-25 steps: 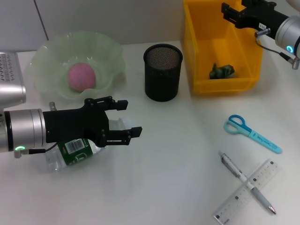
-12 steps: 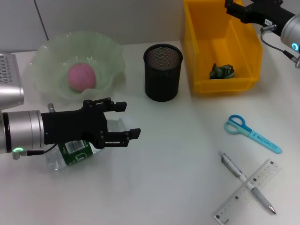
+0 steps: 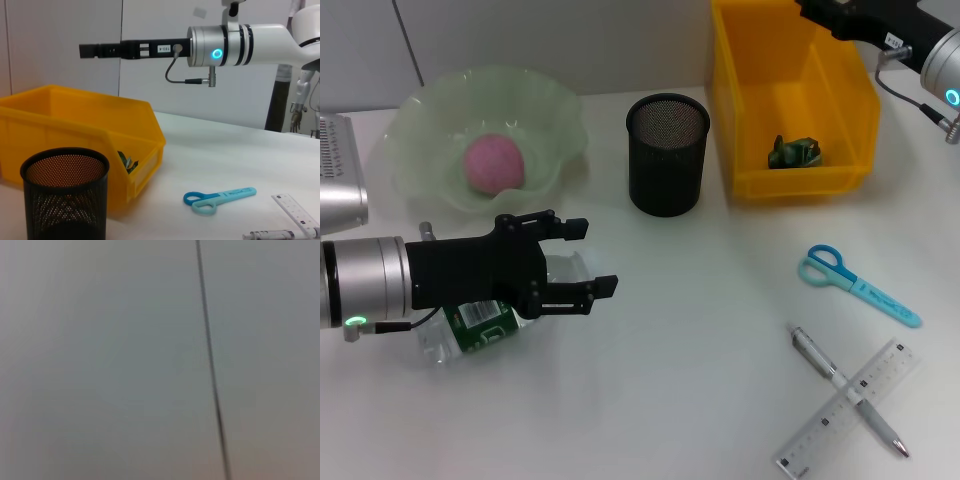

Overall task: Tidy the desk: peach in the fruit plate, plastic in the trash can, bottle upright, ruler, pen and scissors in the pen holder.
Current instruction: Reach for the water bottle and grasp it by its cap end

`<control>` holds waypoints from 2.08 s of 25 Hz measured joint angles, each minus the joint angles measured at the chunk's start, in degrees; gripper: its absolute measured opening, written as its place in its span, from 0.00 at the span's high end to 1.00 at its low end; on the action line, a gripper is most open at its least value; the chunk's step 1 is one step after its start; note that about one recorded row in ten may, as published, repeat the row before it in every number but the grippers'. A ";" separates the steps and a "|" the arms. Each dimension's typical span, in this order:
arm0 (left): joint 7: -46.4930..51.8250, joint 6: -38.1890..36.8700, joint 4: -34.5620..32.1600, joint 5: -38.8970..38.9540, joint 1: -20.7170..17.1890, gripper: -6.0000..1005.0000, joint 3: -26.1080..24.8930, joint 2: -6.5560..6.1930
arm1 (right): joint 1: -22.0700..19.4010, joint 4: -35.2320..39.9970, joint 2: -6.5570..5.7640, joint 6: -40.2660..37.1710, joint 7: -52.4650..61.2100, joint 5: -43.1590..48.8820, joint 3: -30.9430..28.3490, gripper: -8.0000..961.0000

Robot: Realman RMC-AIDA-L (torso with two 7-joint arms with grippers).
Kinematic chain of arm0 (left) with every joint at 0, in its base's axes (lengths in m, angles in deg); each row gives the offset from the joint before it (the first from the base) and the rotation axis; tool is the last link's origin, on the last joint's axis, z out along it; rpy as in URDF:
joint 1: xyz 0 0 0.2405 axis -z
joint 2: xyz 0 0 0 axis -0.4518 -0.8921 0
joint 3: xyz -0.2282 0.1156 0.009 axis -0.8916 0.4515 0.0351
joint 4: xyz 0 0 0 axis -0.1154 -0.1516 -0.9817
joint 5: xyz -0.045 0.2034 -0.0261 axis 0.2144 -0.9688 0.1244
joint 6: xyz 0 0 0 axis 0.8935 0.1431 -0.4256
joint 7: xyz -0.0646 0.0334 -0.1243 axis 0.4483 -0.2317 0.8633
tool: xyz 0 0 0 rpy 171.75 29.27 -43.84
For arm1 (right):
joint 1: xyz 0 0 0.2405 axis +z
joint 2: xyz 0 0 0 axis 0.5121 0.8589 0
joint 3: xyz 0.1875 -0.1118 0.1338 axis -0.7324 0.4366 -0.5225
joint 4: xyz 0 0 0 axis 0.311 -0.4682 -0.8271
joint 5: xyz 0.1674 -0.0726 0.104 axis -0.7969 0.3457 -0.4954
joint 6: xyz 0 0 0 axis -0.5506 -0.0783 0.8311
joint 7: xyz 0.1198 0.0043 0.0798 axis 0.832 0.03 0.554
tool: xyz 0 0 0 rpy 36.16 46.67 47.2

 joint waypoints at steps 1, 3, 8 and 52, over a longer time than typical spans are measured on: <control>0.00 0.00 -0.01 0.00 0.01 0.17 0.00 -0.01 | -0.43 0.08 0.00 -1.87 0.01 -0.95 0.01 0.16; 0.00 -0.01 -0.01 0.00 0.14 0.17 0.00 -0.02 | -1.44 0.21 -0.08 -6.55 0.01 -3.09 0.00 0.16; 0.17 -0.02 -0.02 0.00 0.21 0.17 0.15 -0.01 | -4.97 0.08 -0.86 -22.96 1.15 -6.52 0.14 0.16; 17.71 0.85 -15.57 -15.36 2.20 0.17 0.24 1.57 | -10.02 8.76 -2.35 -44.29 11.32 43.32 1.16 0.16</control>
